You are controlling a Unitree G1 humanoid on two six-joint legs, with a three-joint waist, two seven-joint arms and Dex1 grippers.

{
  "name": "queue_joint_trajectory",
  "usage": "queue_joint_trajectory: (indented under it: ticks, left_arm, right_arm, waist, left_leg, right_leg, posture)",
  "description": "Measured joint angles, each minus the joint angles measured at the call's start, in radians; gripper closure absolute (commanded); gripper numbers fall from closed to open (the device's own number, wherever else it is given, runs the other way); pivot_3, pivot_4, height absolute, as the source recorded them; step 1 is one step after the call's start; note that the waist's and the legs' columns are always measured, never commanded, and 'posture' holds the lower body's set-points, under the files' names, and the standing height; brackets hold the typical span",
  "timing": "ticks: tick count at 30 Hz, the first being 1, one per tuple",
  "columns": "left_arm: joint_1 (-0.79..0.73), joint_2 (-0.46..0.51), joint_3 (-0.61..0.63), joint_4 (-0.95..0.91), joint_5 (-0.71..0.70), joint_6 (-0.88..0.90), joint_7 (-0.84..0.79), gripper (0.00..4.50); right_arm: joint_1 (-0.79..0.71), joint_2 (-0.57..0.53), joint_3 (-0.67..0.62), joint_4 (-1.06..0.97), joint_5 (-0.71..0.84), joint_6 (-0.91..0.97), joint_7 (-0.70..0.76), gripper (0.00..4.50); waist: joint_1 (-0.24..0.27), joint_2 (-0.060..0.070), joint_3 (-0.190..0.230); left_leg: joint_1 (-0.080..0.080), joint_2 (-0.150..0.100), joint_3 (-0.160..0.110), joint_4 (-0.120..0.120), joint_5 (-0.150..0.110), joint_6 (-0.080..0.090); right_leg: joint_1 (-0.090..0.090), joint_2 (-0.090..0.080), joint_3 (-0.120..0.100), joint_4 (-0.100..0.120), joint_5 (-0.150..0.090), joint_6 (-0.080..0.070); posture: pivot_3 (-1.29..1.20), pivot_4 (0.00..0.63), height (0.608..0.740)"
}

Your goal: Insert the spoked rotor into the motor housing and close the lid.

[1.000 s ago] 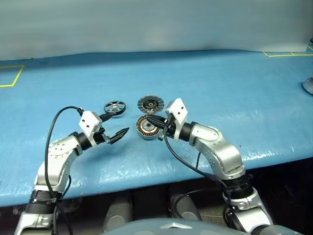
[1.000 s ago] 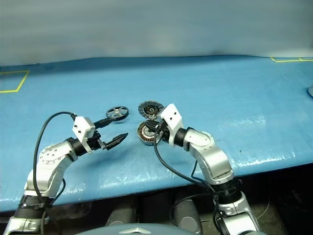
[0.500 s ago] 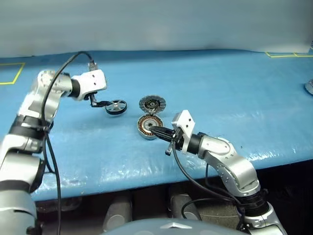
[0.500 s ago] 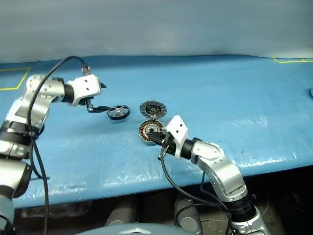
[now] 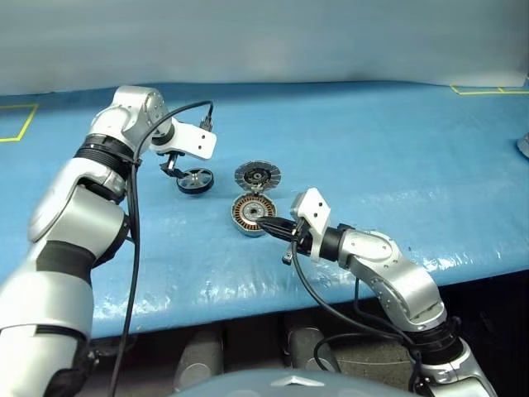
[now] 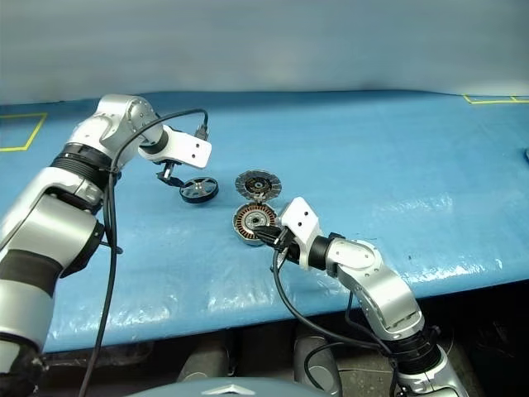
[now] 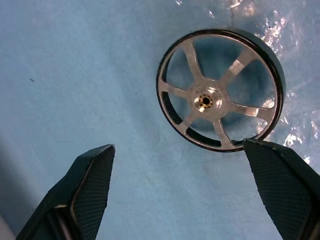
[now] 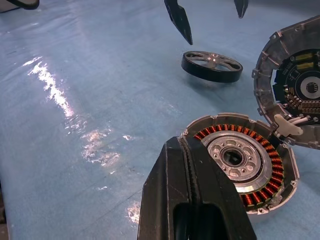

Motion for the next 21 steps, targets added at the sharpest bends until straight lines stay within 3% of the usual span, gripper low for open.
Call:
queue_joint_trajectory:
  ticks: [12,16,21]
  left_arm:
    - [0.004,-0.071,0.003,0.089,0.019,-0.037,0.083,0.00]
    - [0.004,-0.071,0.004,0.104,0.036,-0.040,0.101,1.21]
    - [0.005,-0.073,0.004,0.107,0.042,-0.040,0.089,1.21]
  right_arm:
    - [0.011,0.010,0.001,-0.010,0.005,0.014,-0.039,4.48]
    - [0.012,0.011,0.001,-0.011,0.009,0.018,-0.047,4.50]
    - [0.011,0.016,0.000,-0.011,0.011,0.018,-0.059,4.50]
  waist:
    - [0.004,0.000,0.000]
    - [0.005,0.000,0.000]
    - [0.005,0.000,0.000]
  left_leg:
    - [-0.001,0.000,0.000,0.007,0.000,0.001]
    - [-0.001,-0.001,0.000,0.007,0.000,0.001]
    - [-0.001,-0.001,0.000,0.007,0.000,0.001]
  right_leg:
    - [0.002,0.000,0.000,0.001,0.002,0.004]
    - [0.002,0.000,0.001,0.001,0.003,0.004]
    - [0.002,0.000,0.001,0.001,0.003,0.004]
  posture:
    - [0.00,0.150,0.740]
    - [0.00,0.150,0.740]
    - [0.00,0.150,0.740]
